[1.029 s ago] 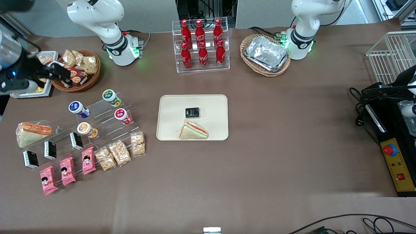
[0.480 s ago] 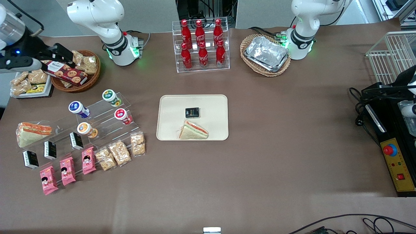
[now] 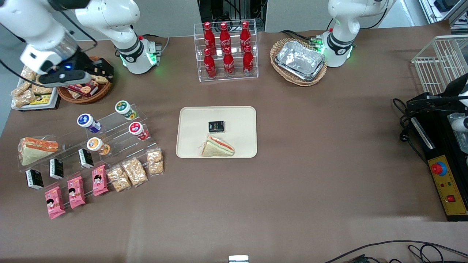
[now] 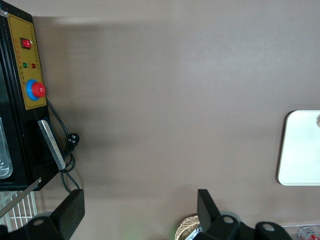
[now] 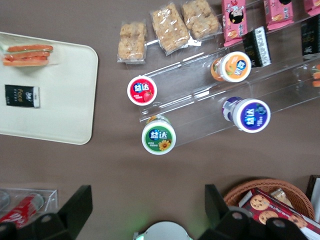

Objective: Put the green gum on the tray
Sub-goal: 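Lower the open right gripper around the green-label bottle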

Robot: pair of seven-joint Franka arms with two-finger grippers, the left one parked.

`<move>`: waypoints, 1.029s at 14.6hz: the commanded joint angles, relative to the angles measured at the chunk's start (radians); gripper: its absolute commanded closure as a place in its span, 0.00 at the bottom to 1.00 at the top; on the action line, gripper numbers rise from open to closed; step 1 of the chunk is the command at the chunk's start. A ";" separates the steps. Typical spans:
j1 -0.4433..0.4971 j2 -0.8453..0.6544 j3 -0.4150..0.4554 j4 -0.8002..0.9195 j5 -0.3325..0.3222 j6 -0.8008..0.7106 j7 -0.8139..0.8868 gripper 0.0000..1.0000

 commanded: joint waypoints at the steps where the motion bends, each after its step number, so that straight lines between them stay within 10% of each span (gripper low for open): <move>1: 0.000 -0.096 -0.003 -0.190 0.015 0.142 0.002 0.00; 15: 0.000 -0.084 -0.003 -0.492 0.024 0.556 0.007 0.00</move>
